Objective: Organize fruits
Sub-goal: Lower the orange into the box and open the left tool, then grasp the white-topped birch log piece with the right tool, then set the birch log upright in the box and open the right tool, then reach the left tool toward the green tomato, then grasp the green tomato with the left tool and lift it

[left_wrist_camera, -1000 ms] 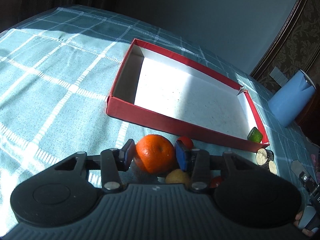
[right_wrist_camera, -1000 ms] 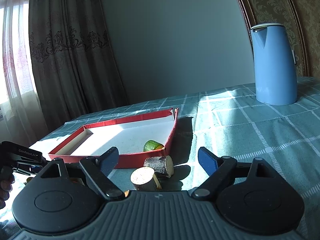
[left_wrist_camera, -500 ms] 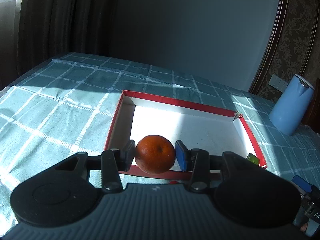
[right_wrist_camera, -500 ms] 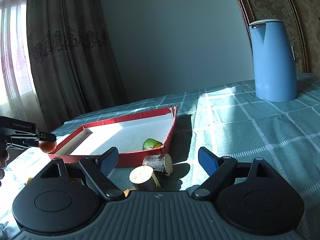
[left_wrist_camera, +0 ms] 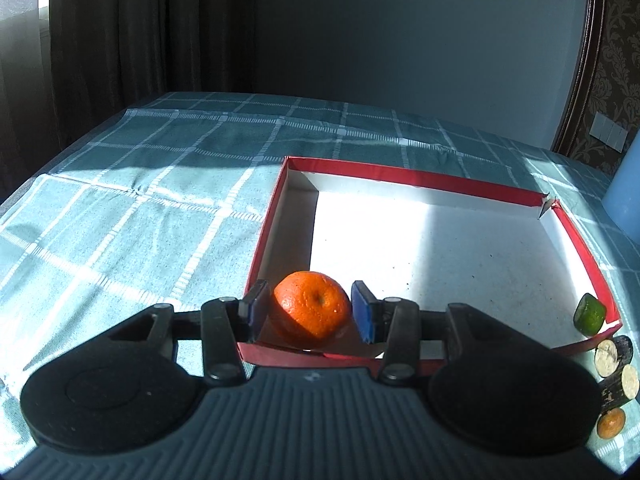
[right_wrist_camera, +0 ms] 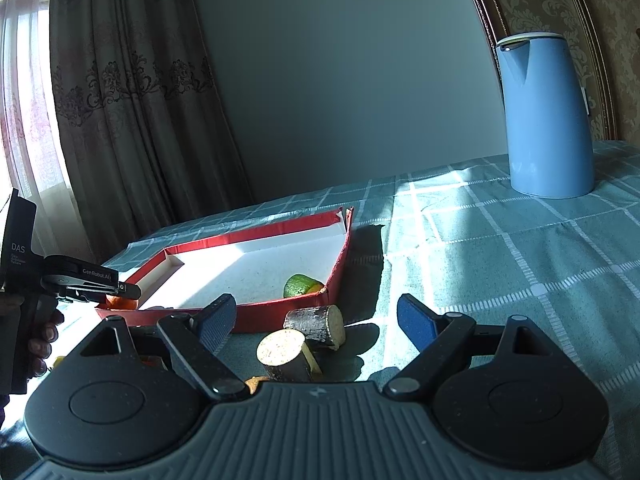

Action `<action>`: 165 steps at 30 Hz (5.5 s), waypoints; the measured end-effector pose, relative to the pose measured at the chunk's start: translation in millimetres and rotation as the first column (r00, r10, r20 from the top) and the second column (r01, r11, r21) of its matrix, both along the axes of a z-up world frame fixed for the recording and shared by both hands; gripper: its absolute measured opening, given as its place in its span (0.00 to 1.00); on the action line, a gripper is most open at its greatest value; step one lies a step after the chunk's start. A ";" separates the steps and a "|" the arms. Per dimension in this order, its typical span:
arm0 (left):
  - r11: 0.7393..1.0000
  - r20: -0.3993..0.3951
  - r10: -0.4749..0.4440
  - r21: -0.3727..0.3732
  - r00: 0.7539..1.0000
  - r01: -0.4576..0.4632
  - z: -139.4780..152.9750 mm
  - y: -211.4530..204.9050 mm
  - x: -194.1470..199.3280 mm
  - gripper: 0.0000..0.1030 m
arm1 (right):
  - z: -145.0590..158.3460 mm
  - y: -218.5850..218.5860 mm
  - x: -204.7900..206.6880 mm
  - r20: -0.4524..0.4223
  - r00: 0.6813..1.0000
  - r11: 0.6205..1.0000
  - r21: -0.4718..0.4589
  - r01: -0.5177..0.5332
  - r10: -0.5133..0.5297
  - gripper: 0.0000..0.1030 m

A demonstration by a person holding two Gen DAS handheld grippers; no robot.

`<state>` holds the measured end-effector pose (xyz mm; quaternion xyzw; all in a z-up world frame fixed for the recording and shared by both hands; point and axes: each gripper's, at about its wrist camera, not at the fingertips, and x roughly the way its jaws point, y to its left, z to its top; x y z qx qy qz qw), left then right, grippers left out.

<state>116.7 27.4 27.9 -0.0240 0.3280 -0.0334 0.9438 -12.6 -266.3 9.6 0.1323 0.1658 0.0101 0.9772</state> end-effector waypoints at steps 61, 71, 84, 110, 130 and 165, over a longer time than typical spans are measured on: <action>0.993 0.206 0.117 0.010 0.972 -0.121 -21.5 1.9 -124.2 1.00 | 6.2 37.4 30.7 -0.182 0.983 0.977 -0.201 -0.064 0.027 0.65; 0.992 0.201 0.119 0.009 0.972 -0.123 -21.5 1.7 -124.2 1.00 | -9.6 47.4 34.3 -0.231 0.973 0.977 -0.202 -0.072 0.024 0.33; 0.992 0.189 0.120 0.021 0.975 -0.126 -22.7 0.9 -121.4 1.00 | 49.2 36.6 43.3 -0.064 0.995 0.984 -0.154 -0.087 0.078 0.33; 0.992 0.164 0.118 0.023 0.979 -0.123 -25.0 2.5 -117.5 1.00 | -5.7 46.8 151.5 -0.254 0.967 0.925 -0.366 -0.099 0.002 0.32; 1.000 0.254 0.012 -0.022 0.967 -0.006 -19.4 7.0 -144.9 1.00 | 17.3 1.3 -1.4 -0.031 1.000 0.999 -0.052 -0.009 0.008 0.82; 1.000 0.083 -0.011 0.018 0.996 0.009 -29.6 12.5 -133.0 0.29 | -11.9 -1.5 -11.4 -0.196 0.980 1.000 0.015 0.024 -0.021 0.87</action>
